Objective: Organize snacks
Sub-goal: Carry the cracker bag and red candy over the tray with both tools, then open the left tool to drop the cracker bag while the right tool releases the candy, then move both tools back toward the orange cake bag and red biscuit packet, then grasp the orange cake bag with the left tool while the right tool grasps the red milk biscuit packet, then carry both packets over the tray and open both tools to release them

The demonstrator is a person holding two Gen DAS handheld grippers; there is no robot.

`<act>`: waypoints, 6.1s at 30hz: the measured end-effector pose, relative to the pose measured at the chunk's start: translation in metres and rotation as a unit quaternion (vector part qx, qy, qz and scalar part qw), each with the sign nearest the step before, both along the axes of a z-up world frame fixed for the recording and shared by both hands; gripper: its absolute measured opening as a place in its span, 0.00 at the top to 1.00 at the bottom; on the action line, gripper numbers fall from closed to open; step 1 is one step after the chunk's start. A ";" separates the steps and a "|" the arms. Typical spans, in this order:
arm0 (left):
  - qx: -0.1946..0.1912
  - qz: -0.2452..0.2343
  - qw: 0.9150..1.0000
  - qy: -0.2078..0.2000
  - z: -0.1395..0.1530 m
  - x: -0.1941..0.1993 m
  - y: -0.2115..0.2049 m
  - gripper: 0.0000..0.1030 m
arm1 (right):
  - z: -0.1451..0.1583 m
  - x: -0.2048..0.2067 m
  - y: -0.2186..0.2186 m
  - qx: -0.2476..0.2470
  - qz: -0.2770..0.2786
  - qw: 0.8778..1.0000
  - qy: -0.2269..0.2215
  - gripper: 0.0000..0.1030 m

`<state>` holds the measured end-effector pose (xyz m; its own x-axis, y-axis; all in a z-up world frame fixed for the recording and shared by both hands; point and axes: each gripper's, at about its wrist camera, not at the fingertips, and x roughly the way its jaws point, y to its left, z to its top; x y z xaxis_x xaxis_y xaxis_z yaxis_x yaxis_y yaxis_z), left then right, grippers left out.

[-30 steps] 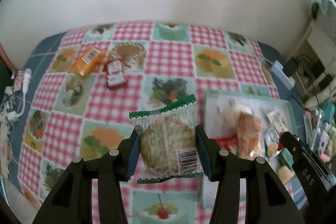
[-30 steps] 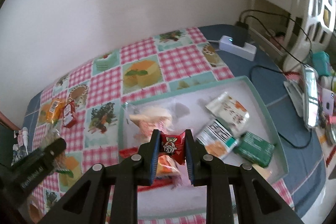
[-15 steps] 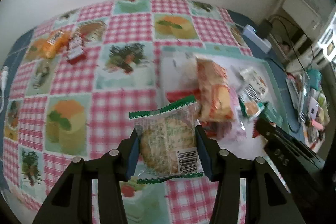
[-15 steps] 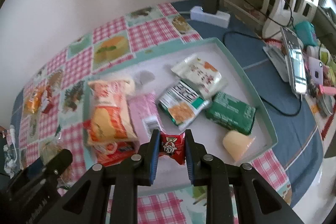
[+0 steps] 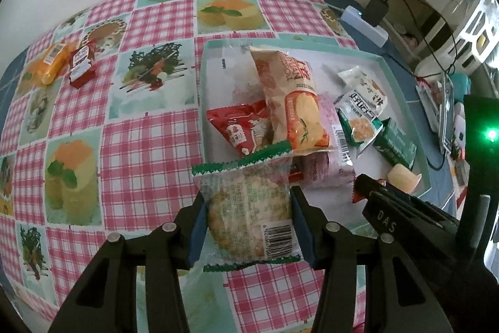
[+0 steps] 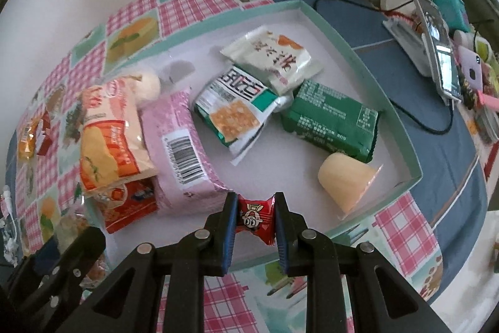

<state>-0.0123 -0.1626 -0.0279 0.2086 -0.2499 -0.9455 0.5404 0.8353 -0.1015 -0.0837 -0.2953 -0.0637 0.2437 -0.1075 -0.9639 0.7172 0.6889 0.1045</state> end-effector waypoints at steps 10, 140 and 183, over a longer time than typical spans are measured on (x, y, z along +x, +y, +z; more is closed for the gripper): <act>0.008 -0.014 1.000 0.008 -0.009 0.000 -0.012 0.50 | -0.014 -0.004 -0.004 0.013 -0.010 1.000 0.023 0.76; 0.033 0.185 0.980 -0.070 0.005 0.298 0.247 0.04 | 0.005 0.307 0.203 -0.059 0.285 0.954 -0.074 0.00; -0.035 0.058 0.997 -0.047 0.107 0.109 0.049 0.57 | 0.097 0.096 0.082 -0.067 0.117 0.986 -0.093 0.59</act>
